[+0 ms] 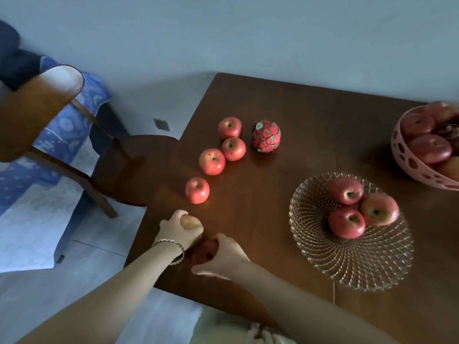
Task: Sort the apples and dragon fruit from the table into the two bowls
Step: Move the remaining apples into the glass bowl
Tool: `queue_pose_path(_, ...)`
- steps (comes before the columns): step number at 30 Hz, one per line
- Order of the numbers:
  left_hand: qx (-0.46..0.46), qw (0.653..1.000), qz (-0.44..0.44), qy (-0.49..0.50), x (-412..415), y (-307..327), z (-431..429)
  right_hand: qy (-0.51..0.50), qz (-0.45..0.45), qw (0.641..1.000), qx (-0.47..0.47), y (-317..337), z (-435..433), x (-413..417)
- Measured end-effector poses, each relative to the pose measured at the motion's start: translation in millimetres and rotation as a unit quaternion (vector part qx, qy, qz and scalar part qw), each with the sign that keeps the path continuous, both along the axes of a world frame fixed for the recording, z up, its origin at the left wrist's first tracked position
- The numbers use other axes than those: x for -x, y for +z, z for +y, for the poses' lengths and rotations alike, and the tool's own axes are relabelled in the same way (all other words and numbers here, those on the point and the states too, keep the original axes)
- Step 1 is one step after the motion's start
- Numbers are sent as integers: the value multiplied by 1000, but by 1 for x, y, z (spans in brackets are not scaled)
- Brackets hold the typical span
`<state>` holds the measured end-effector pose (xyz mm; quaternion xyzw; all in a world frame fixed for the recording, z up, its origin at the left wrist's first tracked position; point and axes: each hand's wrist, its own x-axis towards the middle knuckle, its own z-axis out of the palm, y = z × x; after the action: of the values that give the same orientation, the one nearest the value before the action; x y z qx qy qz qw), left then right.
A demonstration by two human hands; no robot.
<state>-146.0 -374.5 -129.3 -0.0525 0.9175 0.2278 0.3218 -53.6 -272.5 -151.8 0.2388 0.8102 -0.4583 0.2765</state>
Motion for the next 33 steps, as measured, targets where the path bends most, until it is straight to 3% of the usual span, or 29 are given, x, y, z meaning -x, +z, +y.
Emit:
queue_pose_path(3, -89, 996, -19, 15, -9, 12, 20, -139, 46, 980, 135, 20, 39, -20)
queue_pose_path(7, -156, 987, 1, -47, -34, 29, 65, -223, 143, 955, 136, 62, 112, -65)
queue_pose_path(10, -188, 975, 24, -120, -58, 45, 101, -300, 148, 932, 141, 79, 171, -106)
queue_pose_path(13, -197, 963, 32, -179, -83, 55, 135, -326, 104, 938, 45, 77, 221, -145)
queue_pose_path(17, -170, 953, 41, -245, -110, 56, 167, -304, 83, 938, -142, 55, 251, -168)
queue_pose_path(20, -145, 945, 49, -290, -129, 53, 187, -272, 83, 931, -229, 38, 259, -173)
queue_pose_path(24, -98, 935, 55, -335, -145, 46, 203, -220, 83, 935, -266, 25, 260, -171)
queue_pose_path(29, -53, 934, 54, -350, -159, 25, 223, -252, 92, 933, -240, 19, 259, -170)
queue_pose_path(33, -34, 951, 25, -307, -171, 8, 242, -261, 121, 925, -249, 16, 260, -174)
